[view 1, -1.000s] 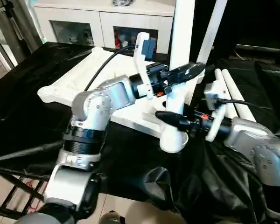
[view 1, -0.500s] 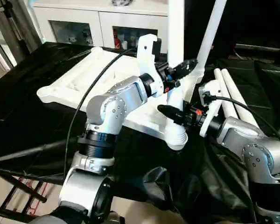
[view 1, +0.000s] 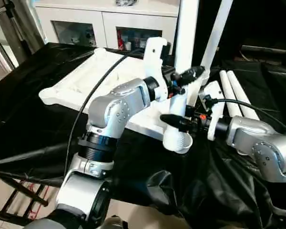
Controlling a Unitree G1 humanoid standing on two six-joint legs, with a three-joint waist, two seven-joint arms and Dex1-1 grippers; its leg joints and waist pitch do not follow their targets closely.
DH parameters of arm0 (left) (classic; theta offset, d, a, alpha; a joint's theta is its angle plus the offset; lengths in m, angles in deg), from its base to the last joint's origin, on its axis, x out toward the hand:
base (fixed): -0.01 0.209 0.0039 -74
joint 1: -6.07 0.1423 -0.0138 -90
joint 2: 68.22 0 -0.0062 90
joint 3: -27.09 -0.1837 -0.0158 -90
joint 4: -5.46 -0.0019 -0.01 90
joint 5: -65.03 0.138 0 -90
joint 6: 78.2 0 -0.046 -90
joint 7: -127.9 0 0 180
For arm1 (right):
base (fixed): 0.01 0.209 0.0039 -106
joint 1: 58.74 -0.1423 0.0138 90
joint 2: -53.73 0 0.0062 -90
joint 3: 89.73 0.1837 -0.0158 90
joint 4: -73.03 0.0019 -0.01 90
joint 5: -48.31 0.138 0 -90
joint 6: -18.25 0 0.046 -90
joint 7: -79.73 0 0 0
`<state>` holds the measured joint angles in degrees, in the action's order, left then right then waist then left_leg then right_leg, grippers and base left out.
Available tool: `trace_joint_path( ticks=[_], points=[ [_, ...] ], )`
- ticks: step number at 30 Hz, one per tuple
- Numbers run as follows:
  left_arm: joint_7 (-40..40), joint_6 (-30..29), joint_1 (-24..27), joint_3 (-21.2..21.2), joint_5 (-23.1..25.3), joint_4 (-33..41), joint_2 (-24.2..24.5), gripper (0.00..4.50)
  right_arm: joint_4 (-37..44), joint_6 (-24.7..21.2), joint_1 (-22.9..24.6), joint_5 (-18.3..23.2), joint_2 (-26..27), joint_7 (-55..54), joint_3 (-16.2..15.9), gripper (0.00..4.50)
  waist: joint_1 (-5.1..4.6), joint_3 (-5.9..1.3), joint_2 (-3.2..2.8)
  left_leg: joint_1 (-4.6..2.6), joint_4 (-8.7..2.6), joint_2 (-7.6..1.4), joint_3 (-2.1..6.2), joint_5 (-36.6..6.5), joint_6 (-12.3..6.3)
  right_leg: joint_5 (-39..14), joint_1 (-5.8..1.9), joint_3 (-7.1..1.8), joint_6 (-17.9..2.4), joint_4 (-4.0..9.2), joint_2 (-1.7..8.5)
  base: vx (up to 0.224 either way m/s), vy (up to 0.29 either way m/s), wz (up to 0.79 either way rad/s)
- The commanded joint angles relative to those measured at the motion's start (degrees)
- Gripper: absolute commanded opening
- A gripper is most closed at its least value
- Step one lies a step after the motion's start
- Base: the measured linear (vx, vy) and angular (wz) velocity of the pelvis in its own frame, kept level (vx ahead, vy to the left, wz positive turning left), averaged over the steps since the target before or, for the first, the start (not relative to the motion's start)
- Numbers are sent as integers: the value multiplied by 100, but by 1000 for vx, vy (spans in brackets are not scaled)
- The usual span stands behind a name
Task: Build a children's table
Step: Pick table leg
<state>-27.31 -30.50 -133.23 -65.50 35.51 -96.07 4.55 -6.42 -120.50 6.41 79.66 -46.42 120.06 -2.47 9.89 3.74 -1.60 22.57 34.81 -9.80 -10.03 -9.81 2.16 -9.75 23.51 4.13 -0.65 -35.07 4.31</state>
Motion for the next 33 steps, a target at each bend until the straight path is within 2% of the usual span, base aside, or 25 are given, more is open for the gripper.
trace_joint_path(
  ticks=[1, 16, 18, 20, 24, 33],
  points=[
    [-9, 1, -29, -14, 96, 44, 84, 182, 62, -92, -116, 163, -59, 151, -38, 266, 21, -482, 105, -80, -351, -281, 127, -756, -143, -1371, -337, -261, -824, 433, 445, 0, 0, 0],
    [90, -43, -105, 115, -44, 42, 44, 182, -44, -284, -46, 222, -42, 179, -12, 266, 23, -484, 97, -79, -351, -282, 131, -762, -138, -1401, -339, -253, -832, 435, 438, 0, 0, 0],
    [92, -36, -114, 124, -36, 28, 47, 182, -41, -276, -40, 211, -28, 187, -4, 294, 22, -484, 99, -78, -350, -280, 131, -753, -138, -1371, -340, -252, -834, 432, 438, 0, 0, 0],
    [102, -34, -122, 130, -37, 20, 49, 182, -32, -279, -28, 224, -16, 203, 6, 294, 23, -486, 93, -79, -348, -280, 130, -766, -140, -1376, -340, -254, -838, 432, 439, 0, 0, 0],
    [137, -55, -132, 135, -55, 15, 52, 182, -19, -231, -22, 181, -11, 156, 18, 330, 24, -486, 91, -75, -347, -280, 132, -741, -146, -1301, -343, -254, -872, 424, 438, 0, 0, 0],
    [239, -154, -91, 131, -135, 122, 45, 181, -77, -314, -8, 209, 29, 146, 48, 336, 26, -490, 92, -80, -347, -281, 131, -748, -136, -1308, -342, -254, -883, 421, 441, 0, 0, 0]
  ],
)
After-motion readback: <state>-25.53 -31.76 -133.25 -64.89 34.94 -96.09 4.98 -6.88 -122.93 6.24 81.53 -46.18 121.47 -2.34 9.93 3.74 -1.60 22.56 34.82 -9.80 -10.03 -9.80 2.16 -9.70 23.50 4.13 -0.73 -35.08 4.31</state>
